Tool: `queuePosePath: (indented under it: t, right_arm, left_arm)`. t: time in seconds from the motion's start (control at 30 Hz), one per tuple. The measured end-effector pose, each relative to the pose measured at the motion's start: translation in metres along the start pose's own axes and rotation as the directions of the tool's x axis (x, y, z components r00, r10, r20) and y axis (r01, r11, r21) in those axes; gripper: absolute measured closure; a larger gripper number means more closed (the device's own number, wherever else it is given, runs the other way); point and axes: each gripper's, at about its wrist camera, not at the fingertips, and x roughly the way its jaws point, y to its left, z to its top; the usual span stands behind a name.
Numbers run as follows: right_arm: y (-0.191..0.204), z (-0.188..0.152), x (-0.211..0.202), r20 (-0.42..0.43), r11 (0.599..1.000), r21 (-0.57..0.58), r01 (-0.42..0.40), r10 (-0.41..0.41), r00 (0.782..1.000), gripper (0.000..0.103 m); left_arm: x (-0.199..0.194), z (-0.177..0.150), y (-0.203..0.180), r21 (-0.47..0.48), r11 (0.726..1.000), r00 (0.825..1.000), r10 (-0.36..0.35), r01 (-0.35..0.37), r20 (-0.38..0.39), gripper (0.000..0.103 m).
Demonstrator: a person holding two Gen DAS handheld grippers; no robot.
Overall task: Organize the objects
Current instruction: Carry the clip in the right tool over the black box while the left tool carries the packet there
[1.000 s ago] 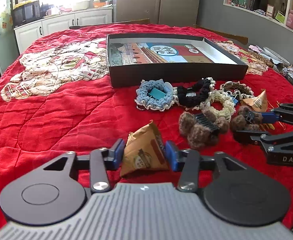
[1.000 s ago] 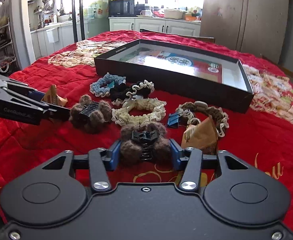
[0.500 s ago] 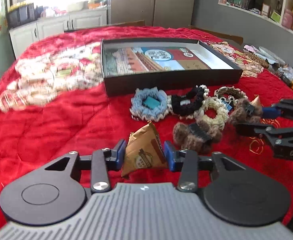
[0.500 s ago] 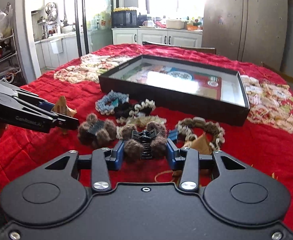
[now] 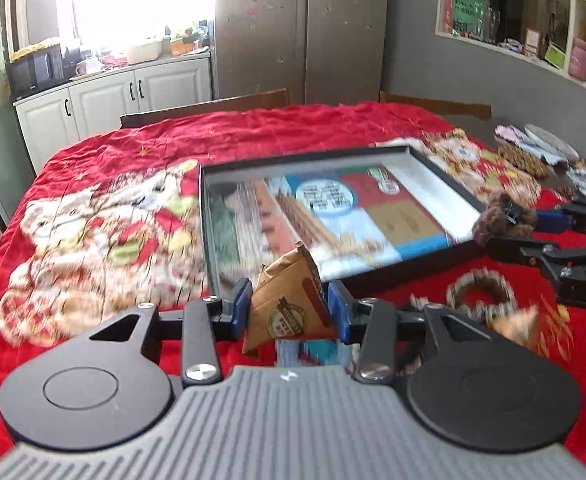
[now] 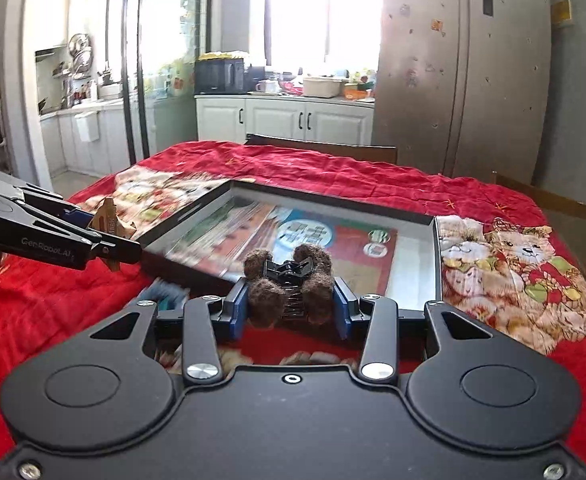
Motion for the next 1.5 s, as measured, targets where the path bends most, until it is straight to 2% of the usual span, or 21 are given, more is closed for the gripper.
queuePosePath:
  t: [0.13,0.3,0.43,0.77,1.1,1.23,1.5]
  right_arm:
    - [-0.013,0.018,0.029,0.009,0.999,-0.001,0.047,-0.047,0.999,0.063]
    - [-0.027,0.032,0.069,0.003,0.999,0.012,0.047,-0.047,0.999,0.063]
    - [-0.028,0.037,0.104,-0.007,0.998,-0.009,0.065,-0.065,0.998,0.063]
    - [-0.037,0.043,0.171,-0.048,0.996,0.033,0.08,-0.078,0.996,0.063]
    - [-0.044,0.047,0.202,-0.076,0.994,0.053,0.1,-0.095,0.993,0.063]
    - [-0.049,0.046,0.209,-0.111,0.992,0.09,0.084,-0.074,0.991,0.063]
    - [-0.048,0.043,0.219,-0.17,0.993,0.071,0.099,-0.086,0.982,0.063]
  left_arm:
    - [0.028,0.023,0.003,-0.03,1.0,1.0,0.006,-0.007,-0.006,0.057]
    - [0.066,0.041,0.003,-0.042,0.998,0.999,0.041,-0.041,-0.021,0.057]
    - [0.098,0.051,0.005,-0.055,0.996,0.997,0.068,-0.069,-0.037,0.057]
    - [0.15,0.068,0.006,-0.093,0.987,0.99,0.125,-0.13,-0.061,0.055]
    - [0.171,0.076,0.005,-0.089,0.985,0.987,0.142,-0.148,-0.074,0.053]
    - [0.175,0.078,0.004,-0.088,0.984,0.986,0.145,-0.152,-0.08,0.052]
    - [0.18,0.078,0.002,-0.07,0.984,0.984,0.159,-0.164,-0.082,0.048]
